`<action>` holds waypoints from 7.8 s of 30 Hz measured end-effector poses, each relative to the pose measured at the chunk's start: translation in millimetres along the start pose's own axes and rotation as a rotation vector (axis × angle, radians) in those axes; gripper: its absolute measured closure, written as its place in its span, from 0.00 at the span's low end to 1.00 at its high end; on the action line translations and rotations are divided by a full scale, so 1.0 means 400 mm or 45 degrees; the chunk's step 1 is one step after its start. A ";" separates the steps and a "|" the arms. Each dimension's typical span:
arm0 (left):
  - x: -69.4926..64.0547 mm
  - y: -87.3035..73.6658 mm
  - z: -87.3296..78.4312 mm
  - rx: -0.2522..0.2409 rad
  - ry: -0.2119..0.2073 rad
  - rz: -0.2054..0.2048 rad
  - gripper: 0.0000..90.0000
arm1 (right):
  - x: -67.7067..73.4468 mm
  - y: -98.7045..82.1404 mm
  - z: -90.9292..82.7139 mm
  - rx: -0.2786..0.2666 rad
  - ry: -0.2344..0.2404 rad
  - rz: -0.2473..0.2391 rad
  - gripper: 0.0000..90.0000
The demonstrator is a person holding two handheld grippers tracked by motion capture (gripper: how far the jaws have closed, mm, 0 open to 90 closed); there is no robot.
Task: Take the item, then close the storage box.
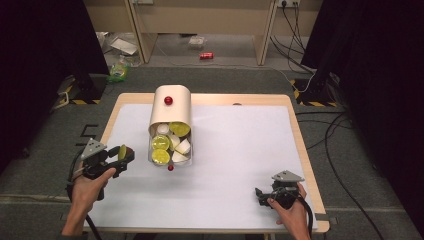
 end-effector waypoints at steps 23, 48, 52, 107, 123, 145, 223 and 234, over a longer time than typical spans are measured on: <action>0.023 -0.054 0.041 0.015 0.024 -0.034 0.44 | -0.001 0.000 0.000 0.000 -0.001 -0.001 0.03; 0.050 -0.106 0.087 0.115 0.089 -0.027 0.44 | -0.001 0.000 0.000 0.001 0.001 0.000 0.03; 0.055 -0.119 0.099 0.135 0.093 -0.042 0.44 | -0.001 0.000 0.000 0.001 0.001 0.000 0.03; 0.051 -0.135 0.114 0.118 0.106 -0.044 0.38 | -0.001 0.000 0.000 0.003 0.002 0.000 0.03; 0.033 -0.107 0.079 0.064 0.075 -0.061 0.38 | -0.001 0.000 0.000 0.003 0.003 0.002 0.03; 0.001 -0.087 0.016 -0.003 0.031 -0.068 0.37 | -0.001 0.000 0.000 0.003 0.003 0.001 0.03; -0.164 -0.059 -0.014 -0.110 -0.055 0.061 0.19 | 0.000 0.000 0.000 0.003 0.004 0.000 0.03; -0.160 -0.048 0.010 -0.110 -0.045 0.060 0.16 | 0.000 0.000 0.000 0.003 0.004 0.002 0.03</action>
Point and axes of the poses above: each handheld gripper's, and its own axes: z roughly forward along the jaws, y roughly out of its top, x roughly to its left, the point moved 1 cm from there along z, roughly forward along the jaws, and after that the axes turned 2 degrees about z, right-handed, at the moved point
